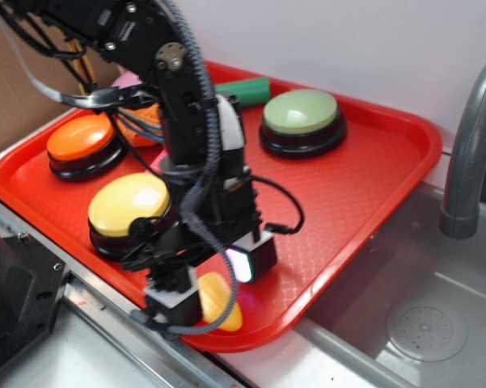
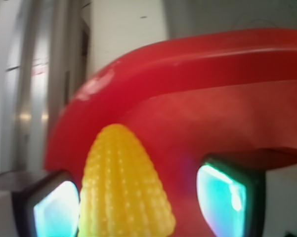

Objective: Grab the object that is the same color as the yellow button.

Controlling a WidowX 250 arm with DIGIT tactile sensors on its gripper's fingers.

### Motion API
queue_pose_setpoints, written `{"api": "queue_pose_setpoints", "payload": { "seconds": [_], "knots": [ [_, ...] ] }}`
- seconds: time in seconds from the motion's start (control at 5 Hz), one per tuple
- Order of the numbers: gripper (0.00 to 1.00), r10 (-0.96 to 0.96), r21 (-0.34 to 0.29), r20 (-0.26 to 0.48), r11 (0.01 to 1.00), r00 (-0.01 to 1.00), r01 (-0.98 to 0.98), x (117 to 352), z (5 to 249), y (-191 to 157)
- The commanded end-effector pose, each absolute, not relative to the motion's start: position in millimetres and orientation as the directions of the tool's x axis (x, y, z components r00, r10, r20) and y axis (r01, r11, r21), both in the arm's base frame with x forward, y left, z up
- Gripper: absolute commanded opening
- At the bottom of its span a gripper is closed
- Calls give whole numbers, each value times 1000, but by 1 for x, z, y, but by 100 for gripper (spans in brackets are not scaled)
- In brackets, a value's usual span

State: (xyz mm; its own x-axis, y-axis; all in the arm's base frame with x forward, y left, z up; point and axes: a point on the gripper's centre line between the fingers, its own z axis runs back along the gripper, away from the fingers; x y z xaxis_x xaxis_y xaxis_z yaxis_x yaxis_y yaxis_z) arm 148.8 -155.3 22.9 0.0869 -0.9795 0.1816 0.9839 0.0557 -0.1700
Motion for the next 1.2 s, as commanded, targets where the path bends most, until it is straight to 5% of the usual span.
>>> {"api": "queue_pose_setpoints", "payload": {
  "seconds": [0.0, 0.2, 0.4, 0.8, 1.0],
  "knots": [
    [100, -968, -149, 202, 123, 152, 981, 156, 30, -154],
    [100, -972, -165, 179, 121, 150, 979, 156, 25, -156],
    [0, -977, -175, 157, 118, 145, 978, 157, 22, -160],
    [0, -977, -177, 115, 159, 181, 971, 160, 23, -164],
    [0, -945, -121, 65, 312, 321, 942, 166, 51, -154]
  ]
}}
